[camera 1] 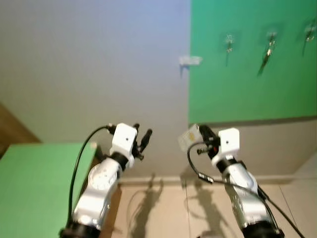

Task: Hang keys on a hook

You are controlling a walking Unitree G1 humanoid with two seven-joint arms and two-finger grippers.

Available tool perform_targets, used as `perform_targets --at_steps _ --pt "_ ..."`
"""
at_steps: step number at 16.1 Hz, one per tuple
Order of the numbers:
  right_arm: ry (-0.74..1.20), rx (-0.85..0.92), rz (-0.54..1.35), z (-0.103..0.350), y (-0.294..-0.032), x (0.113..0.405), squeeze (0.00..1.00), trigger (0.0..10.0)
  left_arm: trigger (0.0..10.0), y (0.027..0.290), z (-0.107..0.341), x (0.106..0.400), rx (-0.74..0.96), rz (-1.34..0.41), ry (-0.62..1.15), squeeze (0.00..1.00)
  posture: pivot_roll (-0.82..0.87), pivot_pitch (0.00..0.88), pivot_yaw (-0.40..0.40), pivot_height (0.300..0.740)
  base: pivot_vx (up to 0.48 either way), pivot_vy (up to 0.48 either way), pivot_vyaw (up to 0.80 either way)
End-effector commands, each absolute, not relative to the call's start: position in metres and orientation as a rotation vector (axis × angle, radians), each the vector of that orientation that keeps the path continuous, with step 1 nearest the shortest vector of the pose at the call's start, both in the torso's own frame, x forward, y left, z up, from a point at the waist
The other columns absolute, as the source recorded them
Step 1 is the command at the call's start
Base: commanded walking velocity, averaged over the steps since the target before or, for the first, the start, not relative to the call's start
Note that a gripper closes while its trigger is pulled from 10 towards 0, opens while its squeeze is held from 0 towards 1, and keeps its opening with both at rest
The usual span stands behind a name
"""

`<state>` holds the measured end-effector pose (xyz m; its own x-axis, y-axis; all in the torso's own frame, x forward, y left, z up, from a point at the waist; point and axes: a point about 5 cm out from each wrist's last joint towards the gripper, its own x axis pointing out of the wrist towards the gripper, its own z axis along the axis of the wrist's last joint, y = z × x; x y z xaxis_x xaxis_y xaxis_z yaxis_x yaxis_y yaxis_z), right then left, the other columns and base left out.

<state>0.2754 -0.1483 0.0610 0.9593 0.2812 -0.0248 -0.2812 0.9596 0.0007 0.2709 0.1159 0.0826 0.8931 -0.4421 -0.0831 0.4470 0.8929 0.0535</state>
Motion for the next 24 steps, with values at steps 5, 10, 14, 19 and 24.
perform_targets --at_steps 5,10,14,19,24 --pt "0.002 0.004 0.283 0.066 -0.149 0.277 0.01 0.0 10.0 0.126 0.083 0.274 0.083 -0.438 0.07 0.0 -0.23 0.0 0.141 0.74 0.0 -0.472 0.0" --pt "0.012 -0.052 0.293 0.066 -0.157 0.277 0.0 0.0 10.0 0.162 0.07 0.279 -0.022 -0.174 0.085 0.0 -0.23 0.0 0.105 0.74 0.0 -0.272 -0.29" --pt "0.06 -0.094 0.345 0.066 -0.165 0.287 0.0 0.0 10.0 0.15 0.046 0.257 -0.021 -0.136 0.157 0.0 -0.2 0.0 0.056 0.74 0.0 0.0 0.0" --pt "0.05 -0.062 0.34 0.066 -0.156 0.293 0.0 0.0 10.0 0.152 0.05 0.263 0.006 -0.148 0.142 0.0 -0.19 0.0 0.072 0.74 0.0 0.0 0.0" --pt "0.055 -0.034 0.312 0.059 -0.153 0.288 0.01 0.0 10.0 0.161 0.058 0.271 0.037 -0.189 0.124 0.0 -0.21 0.0 0.123 0.74 0.0 0.0 0.0"
